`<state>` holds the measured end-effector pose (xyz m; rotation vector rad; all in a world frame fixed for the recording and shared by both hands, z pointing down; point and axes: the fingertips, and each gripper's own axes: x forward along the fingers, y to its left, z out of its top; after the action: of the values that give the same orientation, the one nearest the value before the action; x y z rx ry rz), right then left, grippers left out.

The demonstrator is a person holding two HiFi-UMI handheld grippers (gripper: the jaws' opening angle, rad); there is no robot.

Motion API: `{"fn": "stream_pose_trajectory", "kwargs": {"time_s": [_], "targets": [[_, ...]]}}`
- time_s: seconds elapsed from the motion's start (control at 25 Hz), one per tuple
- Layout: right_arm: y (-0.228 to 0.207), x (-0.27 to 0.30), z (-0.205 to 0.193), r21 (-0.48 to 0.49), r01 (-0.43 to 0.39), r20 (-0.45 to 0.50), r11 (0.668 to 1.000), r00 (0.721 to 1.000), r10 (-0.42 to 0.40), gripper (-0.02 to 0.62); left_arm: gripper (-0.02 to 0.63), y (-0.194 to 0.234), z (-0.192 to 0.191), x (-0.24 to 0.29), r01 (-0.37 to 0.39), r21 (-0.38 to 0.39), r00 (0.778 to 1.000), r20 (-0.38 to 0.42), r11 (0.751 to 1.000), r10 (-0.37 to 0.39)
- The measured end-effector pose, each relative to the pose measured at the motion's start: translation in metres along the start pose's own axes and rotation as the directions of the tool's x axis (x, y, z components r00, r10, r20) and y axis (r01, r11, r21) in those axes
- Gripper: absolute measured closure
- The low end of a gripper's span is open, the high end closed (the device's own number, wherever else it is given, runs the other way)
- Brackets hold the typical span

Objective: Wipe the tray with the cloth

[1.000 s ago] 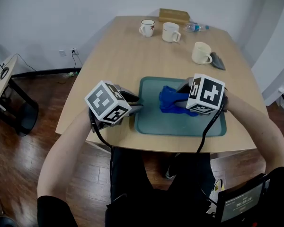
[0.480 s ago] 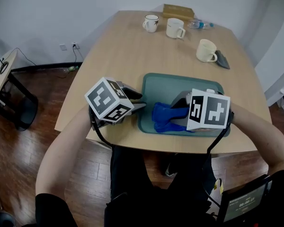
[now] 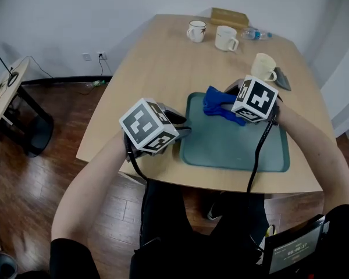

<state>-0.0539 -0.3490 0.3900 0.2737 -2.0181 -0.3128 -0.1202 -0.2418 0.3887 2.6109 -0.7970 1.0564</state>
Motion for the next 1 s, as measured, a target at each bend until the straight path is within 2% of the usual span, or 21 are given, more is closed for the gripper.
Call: {"fn": "stream_pose_trajectory", "kwargs": {"time_s": [0.12, 0.28, 0.36, 0.48, 0.64, 0.72, 0.8, 1.0], "targets": [[0.016, -0.005, -0.001, -0.012, -0.003, -0.02, 1.0, 1.0, 0.003, 0.482, 0.485, 0.0, -0.001, -0.001, -0.015, 0.014, 1.0, 0.004, 1.0, 0.015], [0.066, -0.021, 0.014, -0.065, -0.077, -0.022, 0.995, 0.997, 0.076, 0.482, 0.485, -0.004, -0.008, -0.01, -0.003, 0.007, 1.0, 0.022, 1.0, 0.003], [0.095, -0.03, 0.022, -0.101, -0.121, -0.011, 0.987, 0.993, 0.121, 0.482, 0.485, -0.008, -0.006, -0.018, 0.011, 0.0, 0.998, 0.057, 1.0, -0.011], [0.141, -0.044, 0.04, -0.162, -0.195, 0.022, 0.967, 0.979, 0.201, 0.482, 0.485, -0.012, -0.003, -0.038, 0.005, -0.003, 0.993, 0.122, 1.0, -0.005], [0.183, -0.052, 0.067, -0.268, -0.26, 0.023, 0.928, 0.961, 0.277, 0.483, 0.485, -0.017, -0.021, -0.06, 0.026, -0.016, 0.992, 0.127, 1.0, -0.024], [0.177, -0.045, 0.072, -0.292, -0.261, 0.01, 0.92, 0.961, 0.276, 0.483, 0.485, -0.015, -0.033, -0.065, 0.026, -0.032, 0.993, 0.113, 0.999, -0.023], [0.159, -0.033, 0.073, -0.257, -0.256, 0.015, 0.932, 0.963, 0.268, 0.483, 0.485, -0.014, -0.047, -0.065, 0.013, -0.031, 0.997, 0.077, 0.999, -0.01], [0.074, 0.005, 0.072, -0.171, -0.148, -0.01, 0.974, 0.989, 0.149, 0.483, 0.485, -0.017, -0.07, -0.059, -0.016, 0.018, 1.0, -0.011, 1.0, 0.016]]}}
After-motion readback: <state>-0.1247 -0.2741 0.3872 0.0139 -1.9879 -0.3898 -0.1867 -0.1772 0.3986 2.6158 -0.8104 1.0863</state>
